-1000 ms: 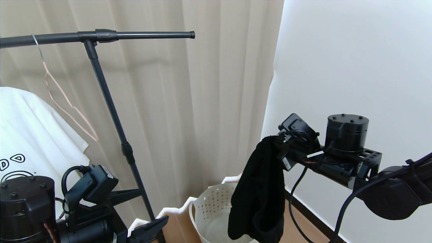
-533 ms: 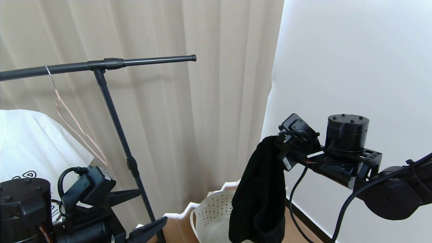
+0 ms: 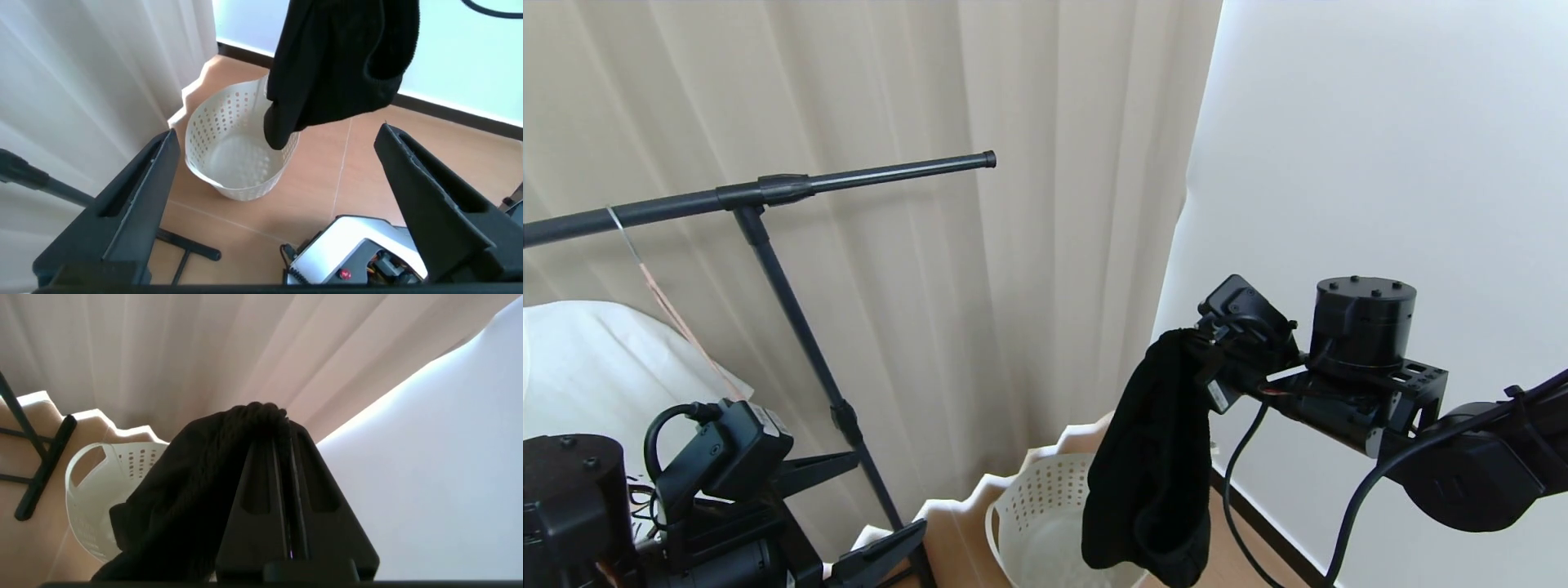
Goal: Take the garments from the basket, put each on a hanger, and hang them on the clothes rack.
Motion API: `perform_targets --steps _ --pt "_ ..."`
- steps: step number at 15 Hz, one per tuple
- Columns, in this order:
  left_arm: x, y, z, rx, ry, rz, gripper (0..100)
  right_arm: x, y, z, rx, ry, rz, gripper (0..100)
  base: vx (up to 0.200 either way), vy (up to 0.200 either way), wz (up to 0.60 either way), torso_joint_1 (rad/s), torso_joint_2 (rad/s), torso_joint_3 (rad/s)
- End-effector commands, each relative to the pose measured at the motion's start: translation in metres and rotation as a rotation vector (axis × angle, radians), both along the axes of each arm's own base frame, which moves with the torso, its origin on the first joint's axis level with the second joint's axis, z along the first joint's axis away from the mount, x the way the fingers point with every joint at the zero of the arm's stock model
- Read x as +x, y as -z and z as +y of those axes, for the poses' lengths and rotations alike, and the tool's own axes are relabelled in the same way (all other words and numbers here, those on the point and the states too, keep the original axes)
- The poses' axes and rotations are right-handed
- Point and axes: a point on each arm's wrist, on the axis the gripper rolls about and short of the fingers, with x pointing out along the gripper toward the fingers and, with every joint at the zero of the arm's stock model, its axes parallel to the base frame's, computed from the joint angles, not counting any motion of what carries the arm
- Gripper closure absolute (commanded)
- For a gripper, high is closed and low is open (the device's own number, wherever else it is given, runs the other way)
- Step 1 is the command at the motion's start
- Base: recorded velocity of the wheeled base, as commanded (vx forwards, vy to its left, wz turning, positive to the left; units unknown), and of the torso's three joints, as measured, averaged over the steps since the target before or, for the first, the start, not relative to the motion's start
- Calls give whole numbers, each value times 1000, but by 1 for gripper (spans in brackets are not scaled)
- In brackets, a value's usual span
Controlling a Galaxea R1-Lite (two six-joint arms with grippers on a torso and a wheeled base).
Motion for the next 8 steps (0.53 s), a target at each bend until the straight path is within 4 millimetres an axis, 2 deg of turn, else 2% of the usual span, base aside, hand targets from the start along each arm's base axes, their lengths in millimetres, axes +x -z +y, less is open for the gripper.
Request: perform_targets --steps 1,4,8 --pt "0 -1 0 -3 -3 -4 0 0 0 0 -1 0 1 100 0 0 0 183 -437 -432" --pt "2 -3 0 -8 -2 -11 0 0 0 0 -1 0 1 100 0 0 0 178 -393 -289" --pt "3 -6 -1 -16 -1 -32 0 0 0 0 -1 0 1 100 0 0 0 166 -367 -212"
